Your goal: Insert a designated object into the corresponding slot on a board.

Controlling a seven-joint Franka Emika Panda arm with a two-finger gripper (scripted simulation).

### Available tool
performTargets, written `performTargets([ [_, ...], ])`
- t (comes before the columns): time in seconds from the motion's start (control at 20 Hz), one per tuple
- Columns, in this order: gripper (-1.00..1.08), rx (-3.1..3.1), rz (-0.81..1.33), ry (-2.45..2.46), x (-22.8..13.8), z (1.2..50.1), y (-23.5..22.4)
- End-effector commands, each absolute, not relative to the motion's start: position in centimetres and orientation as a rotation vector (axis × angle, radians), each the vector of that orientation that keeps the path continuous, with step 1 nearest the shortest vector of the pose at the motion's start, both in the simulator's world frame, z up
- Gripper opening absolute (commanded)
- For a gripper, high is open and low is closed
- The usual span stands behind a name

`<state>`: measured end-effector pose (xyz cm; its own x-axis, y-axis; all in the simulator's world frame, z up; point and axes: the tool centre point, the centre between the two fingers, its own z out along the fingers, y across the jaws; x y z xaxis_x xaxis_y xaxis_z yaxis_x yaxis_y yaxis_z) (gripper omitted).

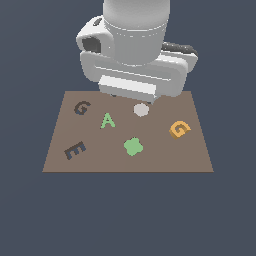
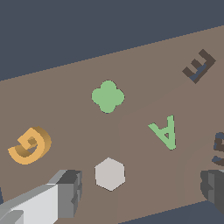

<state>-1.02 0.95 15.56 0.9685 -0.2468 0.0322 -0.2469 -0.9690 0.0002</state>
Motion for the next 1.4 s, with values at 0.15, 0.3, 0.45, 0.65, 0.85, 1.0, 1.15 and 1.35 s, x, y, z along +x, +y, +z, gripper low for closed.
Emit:
performTargets([
  [0.15, 1.00, 3.083, 0.043, -0.580, -1.5, 13.9, 3.3],
  [0.3, 1.00, 3.057, 0.038, -0.704, -1.7, 12.9, 4.9],
  [0.45, 1.00, 3.025, 0.033, -0.834, -1.7, 11.8, 6.6],
  [0.65, 1.00, 2.972, 0.026, -1.007, -1.4, 10.2, 8.9],
  [0.85, 1.00, 2.914, 0.020, -1.165, -0.9, 8.8, 11.0],
  [1.0, 1.00, 2.872, 0.015, -1.267, -0.5, 7.9, 12.4],
  [1.15, 1.00, 2.831, 0.011, -1.357, 0.0, 7.1, 13.5],
  [1.35, 1.00, 2.783, 0.007, -1.454, 0.7, 6.2, 14.8],
])
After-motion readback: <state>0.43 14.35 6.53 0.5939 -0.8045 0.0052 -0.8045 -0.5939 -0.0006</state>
